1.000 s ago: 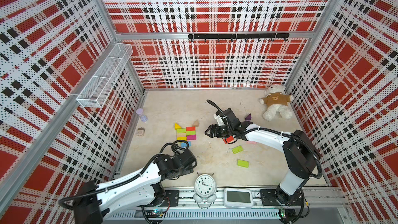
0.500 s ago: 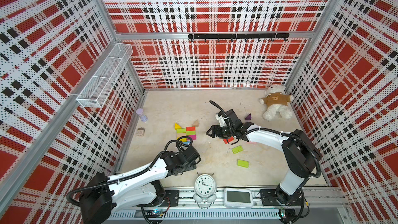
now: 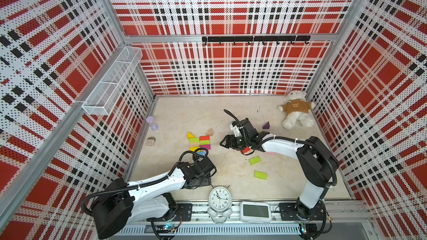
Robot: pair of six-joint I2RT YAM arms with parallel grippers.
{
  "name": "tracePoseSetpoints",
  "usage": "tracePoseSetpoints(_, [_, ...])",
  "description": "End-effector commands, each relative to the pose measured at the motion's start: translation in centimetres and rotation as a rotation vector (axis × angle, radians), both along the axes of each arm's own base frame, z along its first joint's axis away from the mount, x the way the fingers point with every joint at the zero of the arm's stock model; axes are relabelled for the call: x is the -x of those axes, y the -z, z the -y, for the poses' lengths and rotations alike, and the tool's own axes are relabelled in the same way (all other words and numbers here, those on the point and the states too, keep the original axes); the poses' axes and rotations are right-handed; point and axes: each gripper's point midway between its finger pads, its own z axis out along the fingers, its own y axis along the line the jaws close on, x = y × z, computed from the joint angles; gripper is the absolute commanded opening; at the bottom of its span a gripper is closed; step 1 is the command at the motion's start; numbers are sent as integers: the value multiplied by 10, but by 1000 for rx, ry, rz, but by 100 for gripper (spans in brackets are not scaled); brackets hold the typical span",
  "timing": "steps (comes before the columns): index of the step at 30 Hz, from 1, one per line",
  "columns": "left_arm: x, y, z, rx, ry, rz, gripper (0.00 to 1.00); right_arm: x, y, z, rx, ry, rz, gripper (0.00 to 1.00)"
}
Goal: Assemble a carrot with building blocks
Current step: Assemble the building block at the center of the board.
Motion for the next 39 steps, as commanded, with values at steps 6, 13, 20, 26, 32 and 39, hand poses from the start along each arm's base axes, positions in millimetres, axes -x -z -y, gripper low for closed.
tracePoseSetpoints(6, [-5,0,-1,5,-20,-4,59,-5,-1,-5,-33,6,5,71])
tracePoseSetpoints(13, [-22,-5,-14,22,-69,13,56,-5,-1,-5,-33,8,4,71])
tracePoseSetpoints(20, [-52,-15,-17,48,-55,33,56,-4,3,-5,-32,8,-5,71])
tracePoseSetpoints(26, [-68,-10,-11,29,0,-1,56,-5,4,-3,-25,16,-7,71])
tracePoseSetpoints(32, [-80,-4,-11,28,24,-26,57,-5,4,-2,-24,20,-9,71])
tracePoseSetpoints(39, [-93,-5,-17,22,46,-46,59,-8,7,-4,-21,24,-22,71])
